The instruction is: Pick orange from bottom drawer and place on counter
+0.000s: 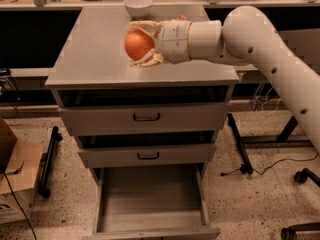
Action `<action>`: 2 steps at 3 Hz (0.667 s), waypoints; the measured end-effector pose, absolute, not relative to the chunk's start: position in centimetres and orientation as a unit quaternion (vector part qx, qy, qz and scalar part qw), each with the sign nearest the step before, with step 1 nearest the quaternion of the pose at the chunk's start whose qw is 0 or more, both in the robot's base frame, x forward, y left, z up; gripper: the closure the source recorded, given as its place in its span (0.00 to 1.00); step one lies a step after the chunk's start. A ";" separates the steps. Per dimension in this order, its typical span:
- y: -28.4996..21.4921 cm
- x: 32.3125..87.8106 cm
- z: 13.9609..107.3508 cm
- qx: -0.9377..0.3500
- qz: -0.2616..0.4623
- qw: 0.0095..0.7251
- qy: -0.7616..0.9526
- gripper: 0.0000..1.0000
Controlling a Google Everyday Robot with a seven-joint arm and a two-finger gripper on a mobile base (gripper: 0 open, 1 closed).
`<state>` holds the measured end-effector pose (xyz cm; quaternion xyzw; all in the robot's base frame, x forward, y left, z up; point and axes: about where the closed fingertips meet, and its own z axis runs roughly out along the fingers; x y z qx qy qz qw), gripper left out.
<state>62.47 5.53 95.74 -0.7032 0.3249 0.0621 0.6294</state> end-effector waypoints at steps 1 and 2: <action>6.4 66.7 96.3 -0.674 0.088 0.648 0.344 1.00; 7.1 70.5 95.6 -0.646 0.114 0.657 0.372 1.00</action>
Offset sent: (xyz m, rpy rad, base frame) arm 0.1274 0.0180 -0.0102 0.2157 0.2098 -0.0847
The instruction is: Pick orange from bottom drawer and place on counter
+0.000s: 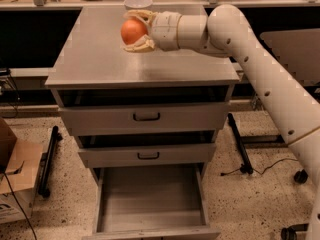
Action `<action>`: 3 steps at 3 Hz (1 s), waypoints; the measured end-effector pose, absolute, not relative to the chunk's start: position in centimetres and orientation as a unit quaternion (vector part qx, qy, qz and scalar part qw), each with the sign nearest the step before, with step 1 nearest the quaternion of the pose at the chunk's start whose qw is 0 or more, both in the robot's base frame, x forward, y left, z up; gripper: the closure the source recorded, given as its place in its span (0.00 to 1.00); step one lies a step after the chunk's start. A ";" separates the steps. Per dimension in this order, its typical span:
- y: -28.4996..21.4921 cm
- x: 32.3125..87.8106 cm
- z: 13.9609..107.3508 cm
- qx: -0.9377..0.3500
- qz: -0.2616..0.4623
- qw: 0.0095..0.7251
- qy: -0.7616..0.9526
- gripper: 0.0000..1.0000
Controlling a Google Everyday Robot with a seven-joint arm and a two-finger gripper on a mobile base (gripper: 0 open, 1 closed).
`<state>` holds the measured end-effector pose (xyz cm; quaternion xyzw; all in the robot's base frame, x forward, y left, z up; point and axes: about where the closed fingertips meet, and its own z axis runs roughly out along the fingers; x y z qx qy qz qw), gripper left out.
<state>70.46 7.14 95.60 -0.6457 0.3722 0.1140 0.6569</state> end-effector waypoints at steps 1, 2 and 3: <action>7.6 73.7 94.2 -0.620 0.130 0.657 0.408 1.00; 8.2 76.4 92.5 -0.614 0.120 0.634 0.455 1.00; 7.0 79.4 89.2 -0.586 0.112 0.599 0.534 0.97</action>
Offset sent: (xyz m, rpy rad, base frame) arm 0.0947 0.0020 -0.0555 -0.0686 0.2395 -0.2364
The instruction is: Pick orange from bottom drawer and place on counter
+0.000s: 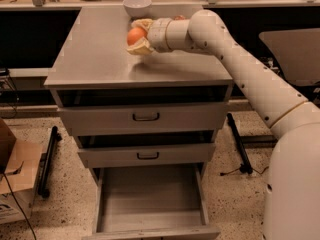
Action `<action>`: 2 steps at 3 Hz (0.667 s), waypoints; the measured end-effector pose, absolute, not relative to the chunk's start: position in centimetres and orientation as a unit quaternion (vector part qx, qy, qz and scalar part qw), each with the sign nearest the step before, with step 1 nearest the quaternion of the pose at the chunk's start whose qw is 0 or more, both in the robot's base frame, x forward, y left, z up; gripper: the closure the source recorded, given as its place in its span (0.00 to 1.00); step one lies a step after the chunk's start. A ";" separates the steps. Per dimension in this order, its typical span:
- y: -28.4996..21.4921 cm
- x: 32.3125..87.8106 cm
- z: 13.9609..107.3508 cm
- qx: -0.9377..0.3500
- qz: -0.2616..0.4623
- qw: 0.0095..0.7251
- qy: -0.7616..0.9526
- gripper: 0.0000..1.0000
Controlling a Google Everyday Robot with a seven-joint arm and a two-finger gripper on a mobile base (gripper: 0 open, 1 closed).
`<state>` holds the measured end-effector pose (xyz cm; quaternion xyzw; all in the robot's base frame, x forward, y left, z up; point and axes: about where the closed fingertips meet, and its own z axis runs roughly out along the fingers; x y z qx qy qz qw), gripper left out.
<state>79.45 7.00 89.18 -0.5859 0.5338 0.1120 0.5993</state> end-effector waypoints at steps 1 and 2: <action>5.9 80.9 87.4 -0.569 0.109 0.574 0.579 0.74; 5.6 81.1 87.1 -0.563 0.112 0.571 0.587 0.51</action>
Offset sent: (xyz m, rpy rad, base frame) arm 0.0135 -0.0101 -0.0159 -0.0204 0.0728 -0.0629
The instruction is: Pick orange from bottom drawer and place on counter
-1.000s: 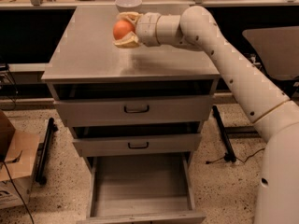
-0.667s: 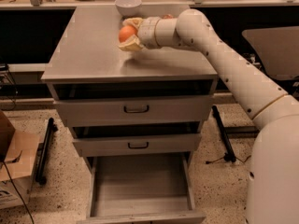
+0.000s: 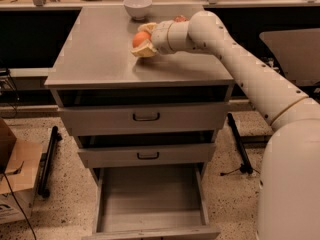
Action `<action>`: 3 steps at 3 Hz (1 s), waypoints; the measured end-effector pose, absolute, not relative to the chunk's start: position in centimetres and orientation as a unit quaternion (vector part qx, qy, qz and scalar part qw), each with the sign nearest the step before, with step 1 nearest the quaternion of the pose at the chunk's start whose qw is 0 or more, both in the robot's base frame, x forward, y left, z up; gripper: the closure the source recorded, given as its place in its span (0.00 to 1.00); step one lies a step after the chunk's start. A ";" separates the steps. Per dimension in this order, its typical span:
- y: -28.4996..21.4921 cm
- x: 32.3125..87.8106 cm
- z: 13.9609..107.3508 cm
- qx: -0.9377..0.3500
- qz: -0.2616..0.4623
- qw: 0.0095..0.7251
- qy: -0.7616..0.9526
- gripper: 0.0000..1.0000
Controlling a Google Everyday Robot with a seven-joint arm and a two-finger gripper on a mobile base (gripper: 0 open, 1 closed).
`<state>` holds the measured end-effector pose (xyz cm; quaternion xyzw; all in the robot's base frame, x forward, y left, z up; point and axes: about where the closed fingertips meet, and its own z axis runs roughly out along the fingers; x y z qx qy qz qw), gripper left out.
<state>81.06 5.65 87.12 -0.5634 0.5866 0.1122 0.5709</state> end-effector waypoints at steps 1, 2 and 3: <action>5.6 81.1 87.1 -0.563 0.112 0.571 0.587 0.20; 5.7 81.1 87.1 -0.563 0.112 0.571 0.587 0.00; 5.7 81.1 87.1 -0.563 0.112 0.571 0.587 0.00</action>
Offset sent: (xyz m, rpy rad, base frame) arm 0.0000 0.0000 0.0000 0.0000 0.0000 0.0000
